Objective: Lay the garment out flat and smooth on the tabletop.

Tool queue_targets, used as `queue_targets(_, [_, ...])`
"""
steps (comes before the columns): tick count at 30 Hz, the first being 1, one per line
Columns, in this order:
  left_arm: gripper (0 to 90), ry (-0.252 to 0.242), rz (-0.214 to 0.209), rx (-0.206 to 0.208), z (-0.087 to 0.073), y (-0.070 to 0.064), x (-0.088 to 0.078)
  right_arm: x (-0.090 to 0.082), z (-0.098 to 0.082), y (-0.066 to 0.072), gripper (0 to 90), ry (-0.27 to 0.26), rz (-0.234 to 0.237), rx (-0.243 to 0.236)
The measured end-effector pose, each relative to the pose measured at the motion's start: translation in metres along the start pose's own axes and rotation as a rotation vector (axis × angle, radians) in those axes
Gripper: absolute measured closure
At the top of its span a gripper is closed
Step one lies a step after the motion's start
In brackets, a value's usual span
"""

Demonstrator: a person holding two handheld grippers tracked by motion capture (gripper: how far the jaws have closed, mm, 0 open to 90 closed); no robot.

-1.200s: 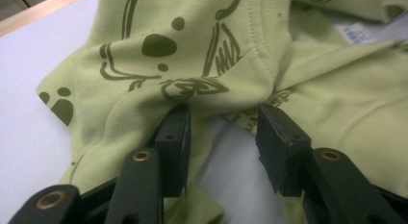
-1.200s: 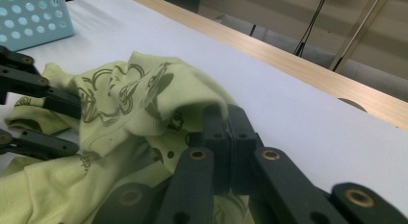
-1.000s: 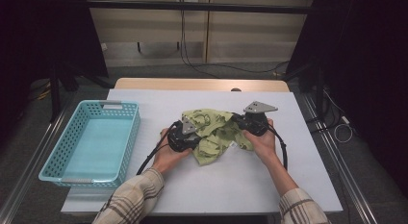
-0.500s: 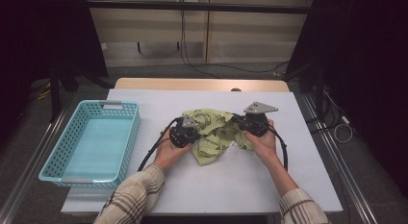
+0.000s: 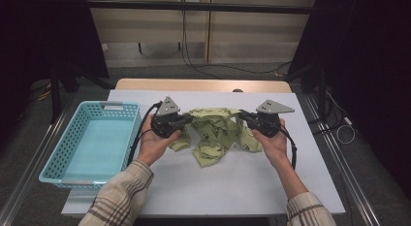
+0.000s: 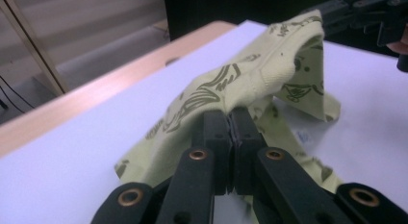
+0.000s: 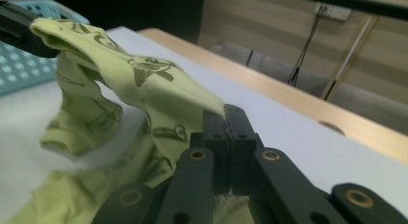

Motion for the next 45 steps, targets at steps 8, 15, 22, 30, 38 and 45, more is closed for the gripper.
queue_targets(8, [88.4,-0.121,-0.017,-0.008,0.041,-0.001,-0.027,-0.031,0.049,0.010,89.1,-0.138,0.022,-0.053])
queue_targets(15, [88.3,-0.160,0.001,-0.031,0.068,0.015,-0.026,-0.039,0.089,0.005,89.0,-0.231,0.018,-0.053])
queue_targets(22, [88.3,-0.060,0.046,-0.110,0.045,0.048,0.014,0.010,0.065,-0.017,89.0,-0.135,-0.007,0.009])
queue_targets(30, [86.2,0.007,0.161,-0.161,0.026,0.081,0.056,0.061,0.042,-0.042,79.5,-0.028,-0.078,0.050])
queue_targets(38, [58.7,0.027,0.170,-0.225,0.005,0.092,0.063,0.083,0.022,-0.059,42.0,0.037,-0.180,0.116])
queue_targets(45, [57.4,-0.003,0.079,-0.168,0.002,0.057,0.051,0.066,0.019,-0.044,40.8,0.041,-0.123,0.075])
Point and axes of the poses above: each handheld gripper's, and its own axes: x roughly forward along the jaws, z roughly out of its top, y roughly to its left, the point moved 4 cm from there along x, roughly forward along the jaws, and after that the axes turned 5 degrees about -y, right-handed, at the moved point
